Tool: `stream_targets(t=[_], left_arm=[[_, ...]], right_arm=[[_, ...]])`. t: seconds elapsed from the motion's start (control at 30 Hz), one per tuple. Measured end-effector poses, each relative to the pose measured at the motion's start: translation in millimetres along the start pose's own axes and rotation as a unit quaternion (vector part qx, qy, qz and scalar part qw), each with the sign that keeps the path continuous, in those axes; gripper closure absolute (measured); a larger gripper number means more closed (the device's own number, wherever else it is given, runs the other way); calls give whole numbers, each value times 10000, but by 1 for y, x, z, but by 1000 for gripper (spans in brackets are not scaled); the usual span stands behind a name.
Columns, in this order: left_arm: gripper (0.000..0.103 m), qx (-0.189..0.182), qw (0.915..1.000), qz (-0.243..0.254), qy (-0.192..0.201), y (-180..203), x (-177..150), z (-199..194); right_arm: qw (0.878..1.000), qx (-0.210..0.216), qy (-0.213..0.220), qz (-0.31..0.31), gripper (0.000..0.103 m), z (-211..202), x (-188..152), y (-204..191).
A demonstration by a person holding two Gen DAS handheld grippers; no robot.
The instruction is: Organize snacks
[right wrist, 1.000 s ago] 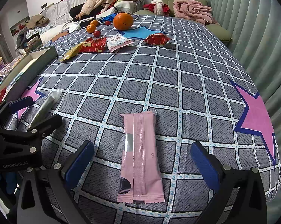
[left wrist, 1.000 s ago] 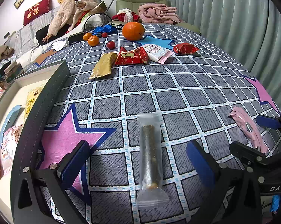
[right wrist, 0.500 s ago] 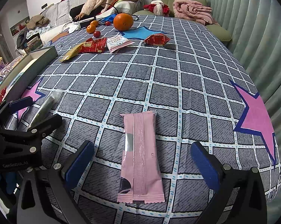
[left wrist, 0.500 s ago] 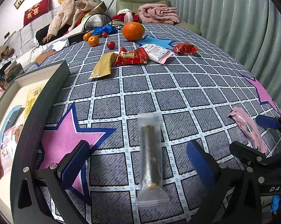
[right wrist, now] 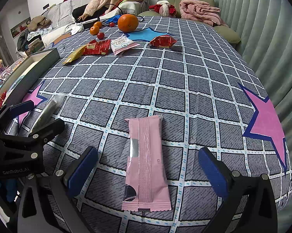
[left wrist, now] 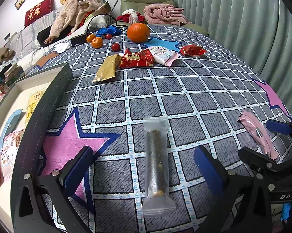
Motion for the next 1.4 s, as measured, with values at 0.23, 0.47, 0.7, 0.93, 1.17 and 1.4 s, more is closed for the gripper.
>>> stream_targets(t=[0.23,0.47,0.7,0.93,1.17,1.4], left_arm=[[0,0,10000,0,2,0,0,0],[0,-1,10000,1,3,0,0,0],[0,-1,10000,1,5,0,0,0],[0,-2,10000,3,4,0,-1,0],[0,7,9998,19,-187,0,4,0],[32,-315,9966,323,-694,14,17,-3]], right_arm=[[10000,0,4,-1,0,0,0,0],[10000,-3,-29,1,0,0,-1,0],[9999,-16,-143,13,0,1,5,0],[9999,14,-135,-28,0,1,3,0],[9988,38,-493,-65,0,6,11,0],[9983,79,-495,-311,40,1,17,-6]])
Point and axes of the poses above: each gripper's, at about its wrist camera, not at the fingertips, and z roughly the way its jaws point, y to its right, x to its top, the point moved 1 cm from there along z, roughly the way its jaws point, and after that the axes turned 5 degrees about z, right-handed, at the moved point
